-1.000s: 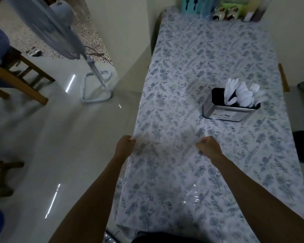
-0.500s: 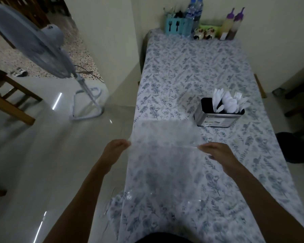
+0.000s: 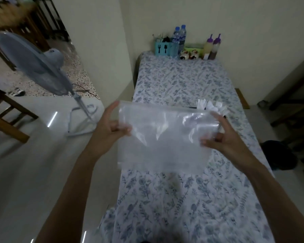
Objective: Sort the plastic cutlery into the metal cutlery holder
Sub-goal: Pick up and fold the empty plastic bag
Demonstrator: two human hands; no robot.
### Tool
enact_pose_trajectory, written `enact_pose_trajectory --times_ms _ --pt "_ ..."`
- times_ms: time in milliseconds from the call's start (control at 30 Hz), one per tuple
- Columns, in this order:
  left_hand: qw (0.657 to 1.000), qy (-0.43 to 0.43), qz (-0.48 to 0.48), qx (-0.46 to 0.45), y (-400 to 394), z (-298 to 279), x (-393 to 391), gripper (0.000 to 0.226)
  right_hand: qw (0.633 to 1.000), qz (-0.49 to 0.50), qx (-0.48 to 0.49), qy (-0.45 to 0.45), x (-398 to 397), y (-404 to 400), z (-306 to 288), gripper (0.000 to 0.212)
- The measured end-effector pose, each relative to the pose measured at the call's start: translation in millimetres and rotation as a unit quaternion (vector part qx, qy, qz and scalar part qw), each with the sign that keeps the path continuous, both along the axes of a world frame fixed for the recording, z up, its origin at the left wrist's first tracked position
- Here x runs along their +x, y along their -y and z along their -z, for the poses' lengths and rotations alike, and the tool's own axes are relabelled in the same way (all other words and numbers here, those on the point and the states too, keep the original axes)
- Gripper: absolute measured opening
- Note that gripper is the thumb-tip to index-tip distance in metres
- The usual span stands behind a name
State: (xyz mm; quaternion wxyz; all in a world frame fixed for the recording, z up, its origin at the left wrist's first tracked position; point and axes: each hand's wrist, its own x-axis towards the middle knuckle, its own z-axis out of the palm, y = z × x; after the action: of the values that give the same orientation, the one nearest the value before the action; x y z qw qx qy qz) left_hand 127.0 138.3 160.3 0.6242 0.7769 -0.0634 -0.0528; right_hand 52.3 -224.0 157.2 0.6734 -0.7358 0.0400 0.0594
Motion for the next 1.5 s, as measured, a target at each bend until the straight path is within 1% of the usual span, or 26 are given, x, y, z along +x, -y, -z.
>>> enact_pose_trajectory --times_ms 67,100,133,200,233,267,333,367,400,433,500,567,600,667,700,733,767,900,1000,1200,1300,1333,1400,1433,1467,1500 --pt "0.997 -0.06 -0.043 -0.039 3.9 23.5 -8.1 0.083 0.999 0.03 0.016 -0.026 -12.2 4.3 24.7 0.095" --pt "0.995 -0.082 -0.052 -0.038 4.3 35.7 -14.6 0.075 0.999 0.033 0.021 -0.035 -20.0 7.1 37.2 0.094" --pt "0.993 -0.101 -0.05 -0.028 4.9 46.0 -21.4 0.063 0.999 0.03 0.021 -0.039 -28.0 9.0 47.5 0.087" --pt "0.992 -0.122 -0.033 0.002 5.2 65.7 -32.8 0.036 0.998 0.02 0.012 -0.051 -43.2 10.2 62.1 0.06" --pt "0.992 -0.123 -0.024 0.017 5.6 73.8 -37.4 0.028 0.998 0.018 0.012 -0.064 -50.6 10.2 67.6 0.049" --pt "0.992 -0.127 -0.01 0.025 5.3 79.3 -41.2 0.026 0.996 0.018 0.015 -0.083 -57.2 10.8 72.2 0.045" --pt "0.986 -0.149 0.052 0.046 4.5 86.1 -46.4 0.029 0.992 0.004 -0.02 -0.124 -67.2 14.2 78.5 0.057" --pt "0.981 -0.155 0.091 0.079 5.2 88.6 -47.6 0.039 0.988 -0.01 -0.073 -0.133 -71.6 16.2 81.0 0.063" --pt "0.973 -0.149 0.119 0.129 7.3 90.4 -48.0 0.048 0.981 -0.024 -0.14 -0.13 -76.0 17.9 83.9 0.065" --pt "0.965 -0.134 0.135 0.181 11.3 91.2 -48.6 0.05 0.973 -0.029 -0.196 -0.117 -81.2 20.1 87.7 0.059" --pt "0.957 -0.077 0.141 0.243 20.9 97.0 -47.3 0.033 0.965 0.007 -0.251 -0.072 -89.4 26.7 96.9 0.036" --pt "0.957 -0.021 0.137 0.254 31.4 101.1 -45.6 0.018 0.964 0.043 -0.259 -0.031 -97.9 38.1 105.8 0.027" --pt "0.962 -0.016 0.13 0.238 36.5 101.7 -44.3 0.017 0.966 0.061 -0.249 -0.033 -101.5 43.9 105.3 0.024" --pt "0.971 -0.054 0.135 0.19 49.0 97.5 -40.8 0.02 0.978 0.078 -0.182 -0.07 -110.0 58.7 96.6 0.012" --pt "0.97 -0.069 0.158 0.175 53.6 92.4 -40.5 0.015 0.983 0.065 -0.151 -0.085 -115.3 63.5 90.0 0.009" --pt "0.967 -0.077 0.182 0.161 59.8 87.7 -40.9 0.009 0.986 0.053 -0.131 -0.088 -121.8 69.1 83.3 0.011" --pt "0.966 -0.08 0.201 0.144 69.5 83.6 -40.6 0.008 0.989 0.05 -0.112 -0.083 -129.9 77.7 77.0 0.014" --pt "0.967 -0.116 0.211 0.085 117.4 79.6 -41.6 0.015 0.989 0.104 -0.033 -0.097 -163.5 111.6 68.8 0.014" --pt "0.961 -0.143 0.226 0.068 170.7 84.7 -43.2 0.012 0.98 0.155 -0.034 -0.122 -188.6 148.5 70.3 0.013" --pt "0.94 -0.139 0.306 0.06 323.6 93.2 -58.0 0.013 0.964 0.223 -0.055 -0.137 -250.9 262.7 58.6 0.021" --pt "0.928 -0.098 0.341 0.113 406.2 121.1 -66.2 0.021 0.947 0.279 -0.044 -0.151 -285.9 330.9 48.9 0.022" --pt "0.924 -0.074 0.346 0.143 428.9 134.7 -67.8 0.025 0.939 0.305 -0.04 -0.153 -299.5 354.6 46.4 0.034" --pt "0.911 -0.02 0.351 0.214 465.2 160.5 -73.9 0.044 0.918 0.365 -0.043 -0.152 -324.7 400.1 43.8 0.075" --pt "0.901 0.007 0.348 0.26 478.7 173.2 -79.1 0.053 0.906 0.395 -0.045 -0.149 -336.2 419.6 44.3 0.087" --pt "0.887 0.025 0.345 0.307 489.1 184.8 -85.8 0.062 0.896 0.415 -0.048 -0.15 -344.1 436.0 45.7 0.087" --pt "0.871 0.037 0.344 0.349 497.9 194.8 -94.7 0.069 0.887 0.432 -0.053 -0.158 -347.1 449.1 48.5 0.078"
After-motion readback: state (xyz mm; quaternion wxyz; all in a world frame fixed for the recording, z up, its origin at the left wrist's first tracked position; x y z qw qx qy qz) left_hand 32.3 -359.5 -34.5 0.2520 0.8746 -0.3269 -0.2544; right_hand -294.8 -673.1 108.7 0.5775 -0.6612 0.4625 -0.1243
